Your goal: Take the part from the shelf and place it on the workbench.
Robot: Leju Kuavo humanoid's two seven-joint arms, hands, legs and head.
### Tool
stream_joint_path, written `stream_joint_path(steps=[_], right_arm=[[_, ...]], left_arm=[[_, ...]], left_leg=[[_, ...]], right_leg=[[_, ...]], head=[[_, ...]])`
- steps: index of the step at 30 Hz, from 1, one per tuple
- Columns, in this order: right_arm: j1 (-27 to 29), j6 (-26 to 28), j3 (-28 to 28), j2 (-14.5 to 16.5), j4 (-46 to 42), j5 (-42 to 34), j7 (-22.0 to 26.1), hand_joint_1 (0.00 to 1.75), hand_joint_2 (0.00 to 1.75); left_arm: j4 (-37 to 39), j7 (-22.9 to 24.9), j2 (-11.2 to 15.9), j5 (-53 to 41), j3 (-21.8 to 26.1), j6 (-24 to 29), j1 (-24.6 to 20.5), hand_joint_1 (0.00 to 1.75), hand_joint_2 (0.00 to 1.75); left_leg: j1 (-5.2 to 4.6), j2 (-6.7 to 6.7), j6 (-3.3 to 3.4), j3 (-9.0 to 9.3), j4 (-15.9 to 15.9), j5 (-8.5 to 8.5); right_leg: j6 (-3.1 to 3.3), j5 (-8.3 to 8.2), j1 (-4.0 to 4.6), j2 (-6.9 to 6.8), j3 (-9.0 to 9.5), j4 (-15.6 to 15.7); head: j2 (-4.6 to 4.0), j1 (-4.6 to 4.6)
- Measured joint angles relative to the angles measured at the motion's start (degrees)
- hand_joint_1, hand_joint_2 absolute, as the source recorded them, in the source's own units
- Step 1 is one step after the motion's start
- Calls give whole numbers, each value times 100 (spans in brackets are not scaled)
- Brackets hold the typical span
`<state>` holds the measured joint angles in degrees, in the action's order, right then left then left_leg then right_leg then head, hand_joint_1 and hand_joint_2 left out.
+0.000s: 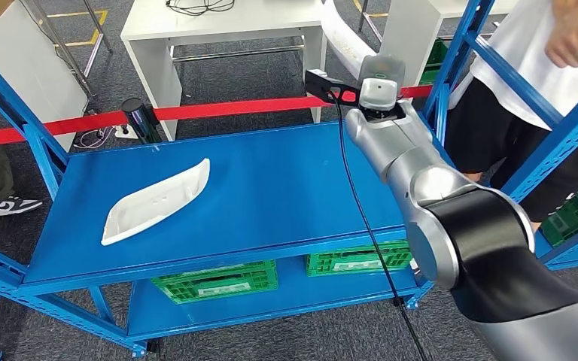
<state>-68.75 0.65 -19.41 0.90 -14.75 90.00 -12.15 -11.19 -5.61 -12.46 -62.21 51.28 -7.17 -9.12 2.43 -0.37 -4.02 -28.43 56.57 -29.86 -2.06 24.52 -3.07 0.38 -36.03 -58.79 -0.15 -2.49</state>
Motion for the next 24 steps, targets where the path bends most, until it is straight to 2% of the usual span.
stream_joint_path(steps=[12,17,22,24], right_arm=[[-226,3,-221,79,-2,1,37,162,175],[-249,5,-253,107,-2,1,50,162,175],[-246,3,-274,119,0,1,15,162,175],[-246,4,-276,119,0,1,10,162,175]], left_arm=[[0,-452,0,-138,-1,0,-5,0,175],[0,-474,0,-172,-2,0,-20,0,175],[0,-459,2,-184,-2,0,-32,0,175],[0,-457,2,-190,-2,0,-38,0,175]], left_leg=[[0,0,-1,18,0,2],[0,0,-1,24,2,2],[-21,3,73,-42,89,-25],[-40,3,120,-61,98,4]], right_leg=[[-1,-1,0,0,0,0],[-1,-2,0,0,0,0],[-50,-35,-51,-6,-9,21],[-111,-82,-56,-1,1,60]], head=[[0,0],[0,0],[0,2],[0,2]])
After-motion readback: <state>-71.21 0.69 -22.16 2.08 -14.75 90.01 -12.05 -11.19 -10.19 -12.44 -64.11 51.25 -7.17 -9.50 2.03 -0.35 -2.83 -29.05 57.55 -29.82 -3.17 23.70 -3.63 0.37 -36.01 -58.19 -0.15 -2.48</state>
